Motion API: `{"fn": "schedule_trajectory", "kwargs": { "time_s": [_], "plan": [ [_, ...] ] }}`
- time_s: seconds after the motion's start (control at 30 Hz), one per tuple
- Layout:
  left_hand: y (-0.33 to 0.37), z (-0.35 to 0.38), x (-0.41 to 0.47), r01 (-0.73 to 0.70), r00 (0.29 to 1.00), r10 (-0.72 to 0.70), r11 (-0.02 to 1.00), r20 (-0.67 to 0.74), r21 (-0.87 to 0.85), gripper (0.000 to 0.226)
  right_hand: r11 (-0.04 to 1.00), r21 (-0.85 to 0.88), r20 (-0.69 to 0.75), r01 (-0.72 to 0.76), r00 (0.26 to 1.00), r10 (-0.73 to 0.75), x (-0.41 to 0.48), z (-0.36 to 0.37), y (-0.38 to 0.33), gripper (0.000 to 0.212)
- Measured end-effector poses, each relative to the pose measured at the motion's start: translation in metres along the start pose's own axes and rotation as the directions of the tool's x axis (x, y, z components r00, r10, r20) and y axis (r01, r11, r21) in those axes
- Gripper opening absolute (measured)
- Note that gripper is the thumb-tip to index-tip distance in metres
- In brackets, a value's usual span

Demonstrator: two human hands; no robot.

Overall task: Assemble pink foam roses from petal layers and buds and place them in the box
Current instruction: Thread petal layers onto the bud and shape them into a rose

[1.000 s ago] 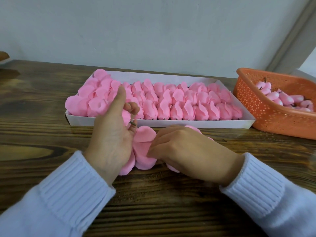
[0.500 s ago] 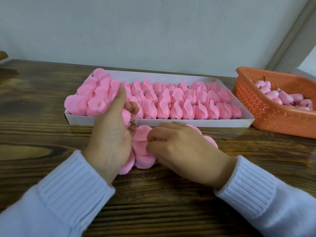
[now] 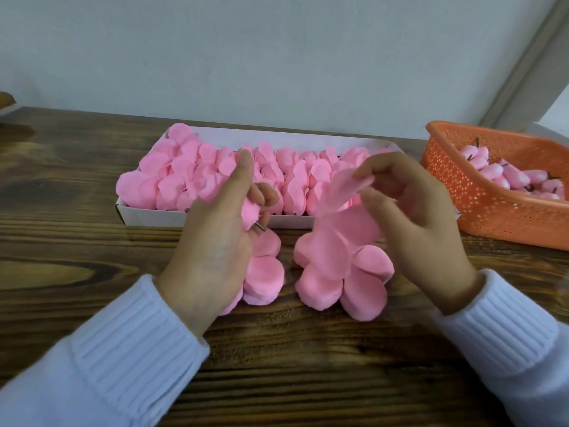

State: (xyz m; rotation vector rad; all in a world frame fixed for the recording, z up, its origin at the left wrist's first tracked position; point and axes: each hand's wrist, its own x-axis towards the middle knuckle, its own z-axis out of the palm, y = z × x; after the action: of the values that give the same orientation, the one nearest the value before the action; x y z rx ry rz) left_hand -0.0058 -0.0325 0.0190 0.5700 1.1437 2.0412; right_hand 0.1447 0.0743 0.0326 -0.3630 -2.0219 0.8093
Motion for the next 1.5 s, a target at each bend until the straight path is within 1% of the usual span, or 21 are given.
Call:
{"fn": "schedule_trajectory", "kwargs": {
  "time_s": [0.1,0.17,0.2,0.3,0.37,0.43,0.5,0.57,0.63,0.7,0.73,0.8,0.87,0.9,1.0,1.07,1.13,1.2,1.27,1.4,1.5],
  "plan": [
    [-0.004,0.001,-0.002,-0.012,1.0,0.01,0.994,0.019,0.112,0.043,0.969,0.207,-0.027,-0.137,0.989,0.146,-0.005,0.0,0.005,0.015],
    [-0.007,0.0,-0.002,-0.02,0.998,0.009,0.983,0.058,0.183,0.051,0.933,0.285,0.007,-0.219,0.974,0.226,-0.007,0.001,0.008,0.012],
    [-0.008,0.0,-0.002,-0.021,0.998,0.006,0.975,0.07,0.22,0.052,0.918,0.308,0.031,-0.25,0.967,0.253,-0.007,0.002,0.01,0.016],
    [-0.013,-0.001,-0.004,-0.037,0.997,0.013,0.937,0.072,0.347,0.046,0.885,0.379,0.092,-0.271,0.962,0.255,-0.009,0.003,0.011,0.028],
    [-0.015,-0.001,-0.006,-0.044,0.998,0.019,0.9,0.062,0.434,0.048,0.871,0.414,0.12,-0.264,0.965,0.235,-0.01,0.004,0.009,0.03],
    [-0.013,-0.002,-0.008,-0.022,0.997,-0.018,0.875,0.079,0.484,0.053,0.855,0.447,0.129,-0.262,0.965,0.228,-0.011,0.005,0.008,0.031],
    [-0.011,-0.002,-0.01,0.077,0.979,-0.15,0.901,0.139,0.428,0.051,0.834,0.485,0.141,-0.264,0.965,0.223,-0.01,0.005,0.006,0.033],
    [-0.009,-0.002,-0.01,0.183,0.938,-0.267,0.924,0.223,0.335,0.043,0.82,0.506,0.155,-0.268,0.963,0.22,-0.01,0.006,0.006,0.038],
    [-0.009,-0.003,-0.011,0.201,0.918,-0.289,0.929,0.272,0.309,0.038,0.813,0.512,0.171,-0.277,0.961,0.219,-0.012,0.005,0.006,0.045],
    [-0.01,-0.003,-0.011,0.118,0.943,-0.212,0.934,0.256,0.338,0.037,0.807,0.512,0.169,-0.295,0.955,0.242,-0.013,0.007,0.005,0.05],
    [-0.012,-0.003,-0.011,0.023,0.963,-0.124,0.922,0.239,0.387,0.036,0.788,0.527,0.161,-0.318,0.948,0.275,-0.012,0.008,0.006,0.052],
    [-0.013,-0.002,-0.011,-0.186,0.97,0.078,0.854,0.232,0.487,0.033,0.67,0.62,0.179,-0.408,0.905,0.385,-0.011,0.008,0.006,0.056],
    [-0.013,0.0,-0.012,-0.304,0.945,0.18,0.788,0.272,0.536,0.033,0.542,0.666,0.285,-0.512,0.847,0.449,-0.009,0.006,0.005,0.053],
    [-0.013,0.0,-0.014,-0.353,0.929,0.213,0.753,0.302,0.555,0.033,0.533,0.638,0.35,-0.556,0.825,0.443,-0.009,0.003,0.005,0.05],
    [-0.013,0.0,-0.017,-0.505,0.862,0.316,0.616,0.397,0.605,0.033,0.584,0.525,0.482,-0.62,0.781,0.397,-0.01,0.0,0.004,0.043],
    [-0.014,-0.001,-0.018,-0.562,0.827,0.365,0.551,0.427,0.617,0.036,0.641,0.469,0.499,-0.608,0.781,0.376,-0.01,0.0,0.003,0.039],
    [-0.013,0.0,-0.018,-0.588,0.809,0.389,0.524,0.441,0.616,0.03,0.722,0.388,0.499,-0.572,0.79,0.357,-0.011,0.0,0.002,0.031],
    [-0.011,0.002,-0.019,-0.606,0.795,0.405,0.509,0.451,0.611,0.022,0.783,0.301,0.495,-0.544,0.791,0.36,-0.011,0.0,0.001,0.021],
    [-0.011,0.002,-0.019,-0.612,0.791,0.41,0.507,0.455,0.608,0.022,0.793,0.28,0.5,-0.542,0.787,0.361,-0.012,0.0,0.001,0.014],
    [-0.013,0.001,-0.019,-0.596,0.803,0.404,0.526,0.438,0.607,0.021,0.779,0.298,0.477,-0.551,0.793,0.379,-0.014,0.002,-0.001,0.016],
    [-0.014,0.001,-0.019,-0.569,0.822,0.391,0.561,0.414,0.601,0.03,0.781,0.292,0.457,-0.552,0.798,0.393,-0.014,0.002,-0.003,0.018]
  ]
}}
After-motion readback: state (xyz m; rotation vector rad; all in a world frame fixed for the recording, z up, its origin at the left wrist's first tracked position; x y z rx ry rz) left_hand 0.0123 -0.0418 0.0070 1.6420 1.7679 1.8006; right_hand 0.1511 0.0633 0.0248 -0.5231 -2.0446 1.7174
